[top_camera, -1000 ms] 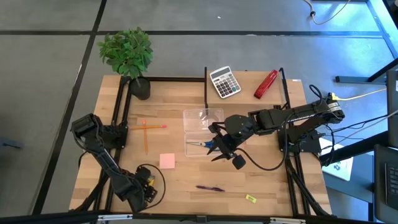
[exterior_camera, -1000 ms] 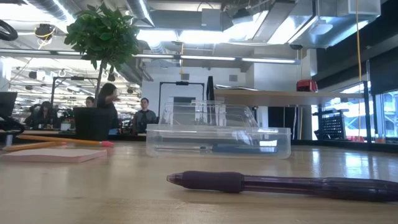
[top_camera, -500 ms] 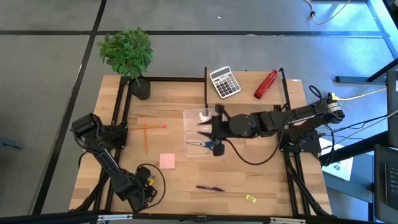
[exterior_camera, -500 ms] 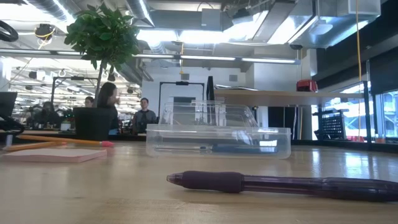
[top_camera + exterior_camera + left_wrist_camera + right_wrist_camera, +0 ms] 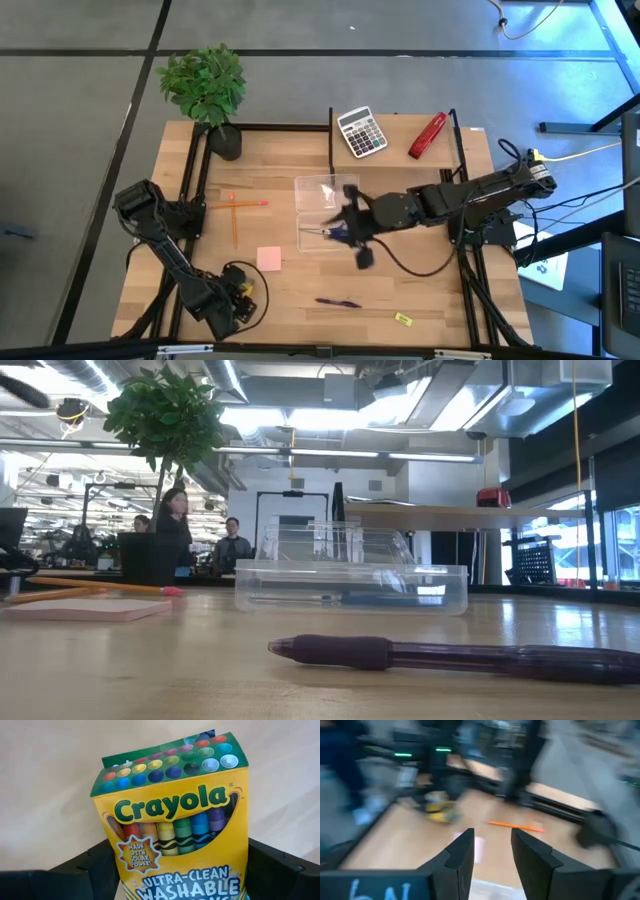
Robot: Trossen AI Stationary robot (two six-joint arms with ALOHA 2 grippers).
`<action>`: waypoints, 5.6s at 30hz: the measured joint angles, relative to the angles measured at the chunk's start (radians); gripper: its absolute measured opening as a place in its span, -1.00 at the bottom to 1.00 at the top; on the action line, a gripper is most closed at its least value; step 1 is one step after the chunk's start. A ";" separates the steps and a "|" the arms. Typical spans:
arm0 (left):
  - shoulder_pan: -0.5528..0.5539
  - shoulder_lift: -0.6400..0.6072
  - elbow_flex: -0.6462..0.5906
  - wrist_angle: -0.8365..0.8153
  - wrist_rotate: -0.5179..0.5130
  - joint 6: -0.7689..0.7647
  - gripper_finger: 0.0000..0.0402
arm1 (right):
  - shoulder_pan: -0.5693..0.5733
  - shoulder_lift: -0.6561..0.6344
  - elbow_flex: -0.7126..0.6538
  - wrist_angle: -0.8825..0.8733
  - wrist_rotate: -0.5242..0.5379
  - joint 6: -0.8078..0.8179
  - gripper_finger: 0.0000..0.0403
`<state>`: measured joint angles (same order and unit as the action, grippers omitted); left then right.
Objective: Pack school essentials
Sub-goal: Put the yellow crayon box into the transparent supply box
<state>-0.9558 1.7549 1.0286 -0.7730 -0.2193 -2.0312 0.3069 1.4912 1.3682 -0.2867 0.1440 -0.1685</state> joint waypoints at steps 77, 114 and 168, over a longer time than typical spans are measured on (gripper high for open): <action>0.784 0.077 0.447 -0.010 -0.025 1.880 0.54 | 0.043 -0.176 0.001 -0.279 -0.346 0.089 -0.34; 0.786 0.256 0.446 0.032 0.030 1.911 0.55 | 0.043 -0.184 0.001 -0.365 -0.179 0.113 -0.34; 0.790 0.256 0.446 0.022 0.031 1.912 0.55 | 0.043 -0.183 0.001 -0.473 0.107 0.216 -0.34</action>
<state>-0.1658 2.0113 1.4746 -0.7509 -0.1888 -0.1195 0.3504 1.3079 1.3689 -0.7593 0.2508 0.0475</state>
